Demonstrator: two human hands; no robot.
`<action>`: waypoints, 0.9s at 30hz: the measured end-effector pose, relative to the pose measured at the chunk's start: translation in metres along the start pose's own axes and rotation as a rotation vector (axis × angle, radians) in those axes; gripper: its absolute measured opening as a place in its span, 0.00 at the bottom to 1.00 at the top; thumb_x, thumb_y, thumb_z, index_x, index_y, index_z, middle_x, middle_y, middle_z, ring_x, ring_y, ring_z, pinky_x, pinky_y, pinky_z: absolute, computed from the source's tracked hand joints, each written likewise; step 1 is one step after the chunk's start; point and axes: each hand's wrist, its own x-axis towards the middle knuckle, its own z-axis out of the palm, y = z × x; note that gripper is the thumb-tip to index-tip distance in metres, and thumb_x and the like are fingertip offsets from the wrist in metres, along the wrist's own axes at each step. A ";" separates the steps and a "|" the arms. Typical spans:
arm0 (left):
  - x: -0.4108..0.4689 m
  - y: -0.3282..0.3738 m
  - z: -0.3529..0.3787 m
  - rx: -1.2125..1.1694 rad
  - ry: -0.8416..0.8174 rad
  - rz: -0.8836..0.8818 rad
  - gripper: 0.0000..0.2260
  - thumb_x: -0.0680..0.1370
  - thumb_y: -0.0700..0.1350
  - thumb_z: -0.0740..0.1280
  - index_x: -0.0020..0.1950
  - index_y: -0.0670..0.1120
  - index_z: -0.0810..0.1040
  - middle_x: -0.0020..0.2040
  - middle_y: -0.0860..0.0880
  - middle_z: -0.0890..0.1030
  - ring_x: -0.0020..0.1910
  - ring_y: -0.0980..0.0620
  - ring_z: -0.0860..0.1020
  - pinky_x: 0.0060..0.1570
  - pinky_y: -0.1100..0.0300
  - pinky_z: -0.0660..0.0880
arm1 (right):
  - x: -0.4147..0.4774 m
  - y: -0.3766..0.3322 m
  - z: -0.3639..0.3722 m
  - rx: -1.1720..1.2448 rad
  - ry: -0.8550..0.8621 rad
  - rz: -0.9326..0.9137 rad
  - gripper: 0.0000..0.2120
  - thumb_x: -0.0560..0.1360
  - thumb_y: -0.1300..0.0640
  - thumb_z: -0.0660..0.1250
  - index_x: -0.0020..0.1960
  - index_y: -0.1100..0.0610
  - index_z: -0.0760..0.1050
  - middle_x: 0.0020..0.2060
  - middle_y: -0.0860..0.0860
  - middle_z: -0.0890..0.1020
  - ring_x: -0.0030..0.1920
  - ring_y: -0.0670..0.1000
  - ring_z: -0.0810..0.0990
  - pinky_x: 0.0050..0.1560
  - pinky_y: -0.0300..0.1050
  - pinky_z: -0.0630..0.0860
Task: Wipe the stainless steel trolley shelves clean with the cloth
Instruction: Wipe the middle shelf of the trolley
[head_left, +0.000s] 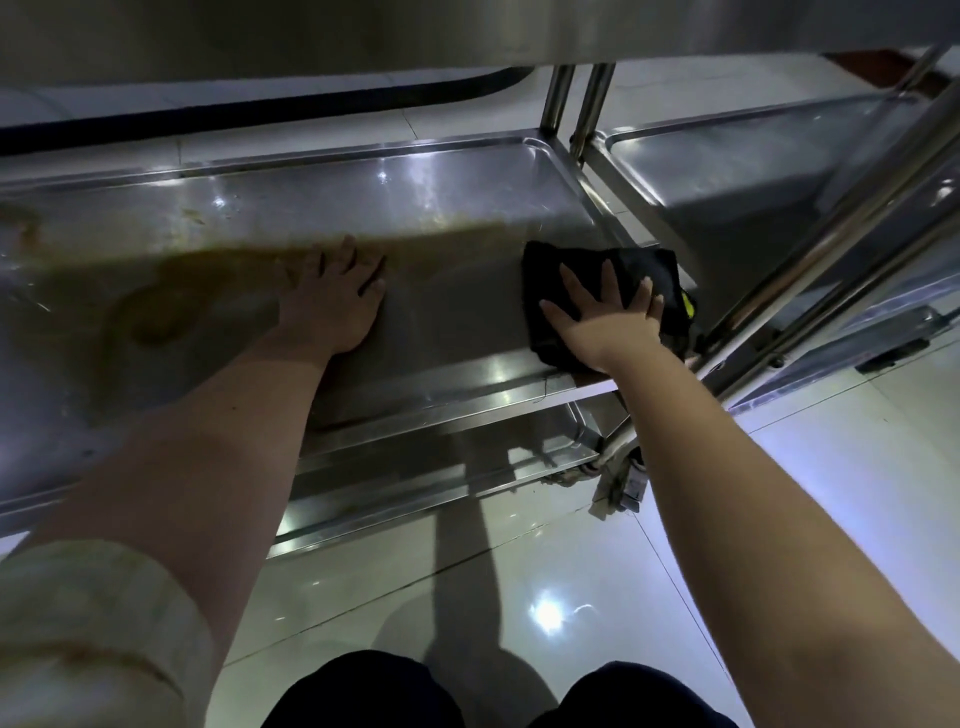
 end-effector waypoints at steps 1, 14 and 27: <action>0.000 0.001 -0.001 -0.006 -0.007 -0.004 0.23 0.83 0.61 0.46 0.79 0.64 0.50 0.81 0.55 0.46 0.79 0.43 0.45 0.73 0.34 0.39 | -0.012 0.005 0.004 0.000 -0.007 0.012 0.32 0.74 0.26 0.42 0.75 0.31 0.38 0.79 0.48 0.39 0.76 0.69 0.39 0.74 0.64 0.38; -0.001 0.001 0.007 0.058 0.096 0.018 0.23 0.83 0.61 0.45 0.79 0.64 0.50 0.81 0.55 0.48 0.79 0.42 0.48 0.73 0.34 0.43 | 0.087 -0.040 -0.024 0.024 0.112 -0.154 0.32 0.75 0.25 0.45 0.76 0.31 0.45 0.80 0.50 0.44 0.76 0.69 0.39 0.74 0.66 0.38; -0.002 0.000 0.009 0.049 0.100 -0.001 0.23 0.83 0.61 0.45 0.78 0.66 0.47 0.81 0.56 0.47 0.79 0.45 0.47 0.73 0.34 0.42 | -0.002 -0.014 0.011 -0.272 -0.069 -0.225 0.31 0.70 0.22 0.35 0.66 0.27 0.23 0.76 0.49 0.30 0.75 0.66 0.32 0.69 0.67 0.30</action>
